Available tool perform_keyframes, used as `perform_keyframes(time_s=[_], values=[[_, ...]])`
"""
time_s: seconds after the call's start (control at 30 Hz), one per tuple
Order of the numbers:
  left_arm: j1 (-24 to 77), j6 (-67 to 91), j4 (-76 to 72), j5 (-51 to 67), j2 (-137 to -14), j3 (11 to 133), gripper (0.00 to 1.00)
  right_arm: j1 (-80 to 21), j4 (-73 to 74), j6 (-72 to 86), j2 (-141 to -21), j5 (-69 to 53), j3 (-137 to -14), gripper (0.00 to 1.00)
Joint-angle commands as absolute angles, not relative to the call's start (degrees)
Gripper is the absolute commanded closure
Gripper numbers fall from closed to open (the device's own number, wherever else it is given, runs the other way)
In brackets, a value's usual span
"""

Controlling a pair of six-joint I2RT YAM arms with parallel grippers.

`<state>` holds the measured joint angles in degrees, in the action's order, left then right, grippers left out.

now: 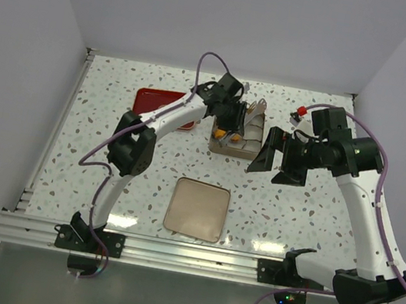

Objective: Pack the cookies

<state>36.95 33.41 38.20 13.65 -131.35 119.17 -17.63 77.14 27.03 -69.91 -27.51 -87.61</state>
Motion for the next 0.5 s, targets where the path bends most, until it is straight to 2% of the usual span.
perform_keyframes(time_s=[0.0, 0.47], values=[[37.35, 33.05, 36.74, 12.13, -129.99, 118.39, 0.65, -18.02, 77.61, 25.93, -69.87, -26.63, -88.33, 0.01], [38.06, 31.64, 39.02, 8.97, -129.20, 118.30, 0.60, -18.11, 77.43, 25.93, -69.87, -26.81, -87.98, 0.01]])
